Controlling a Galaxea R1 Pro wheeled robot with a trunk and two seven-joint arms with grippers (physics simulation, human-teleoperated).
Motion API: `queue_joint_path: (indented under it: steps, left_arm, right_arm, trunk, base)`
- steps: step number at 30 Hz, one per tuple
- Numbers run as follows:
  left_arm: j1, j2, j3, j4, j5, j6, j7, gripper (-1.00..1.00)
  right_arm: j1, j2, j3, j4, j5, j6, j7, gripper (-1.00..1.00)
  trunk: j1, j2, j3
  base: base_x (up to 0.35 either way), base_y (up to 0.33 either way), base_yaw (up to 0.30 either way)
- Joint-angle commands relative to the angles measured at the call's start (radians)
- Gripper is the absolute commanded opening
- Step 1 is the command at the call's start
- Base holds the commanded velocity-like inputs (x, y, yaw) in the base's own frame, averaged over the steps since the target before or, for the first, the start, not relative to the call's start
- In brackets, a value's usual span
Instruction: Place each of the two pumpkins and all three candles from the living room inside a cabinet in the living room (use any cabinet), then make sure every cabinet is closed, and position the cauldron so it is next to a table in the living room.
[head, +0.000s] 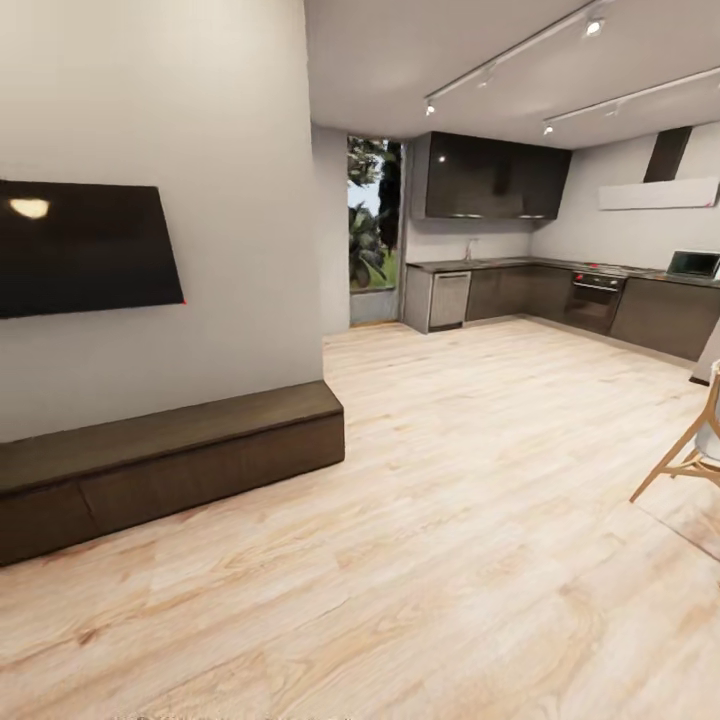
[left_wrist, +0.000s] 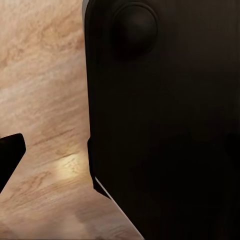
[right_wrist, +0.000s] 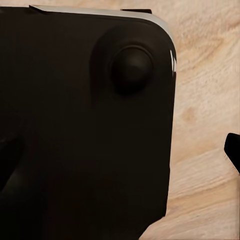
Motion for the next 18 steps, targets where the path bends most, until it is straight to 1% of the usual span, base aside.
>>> queue_joint_path:
  steps: [1,18]
  left_arm:
    - [0.001,0.0,0.0,-0.002,0.0,0.0,0.0,1.0]
    - [0.001,0.0,0.0,-0.002,0.0,0.0,0.0,1.0]
  right_arm:
    - [-0.001,0.0,0.0,0.001,0.0,-0.003,0.0,1.0]
    - [-0.001,-0.001,-0.001,0.001,-0.001,-0.003,0.0,1.0]
  trunk:
    - [0.0,0.0,-0.002]
    - [0.0,0.0,-0.016]
  base:
    - [0.0,0.0,0.246]
    - [0.0,0.0,0.246]
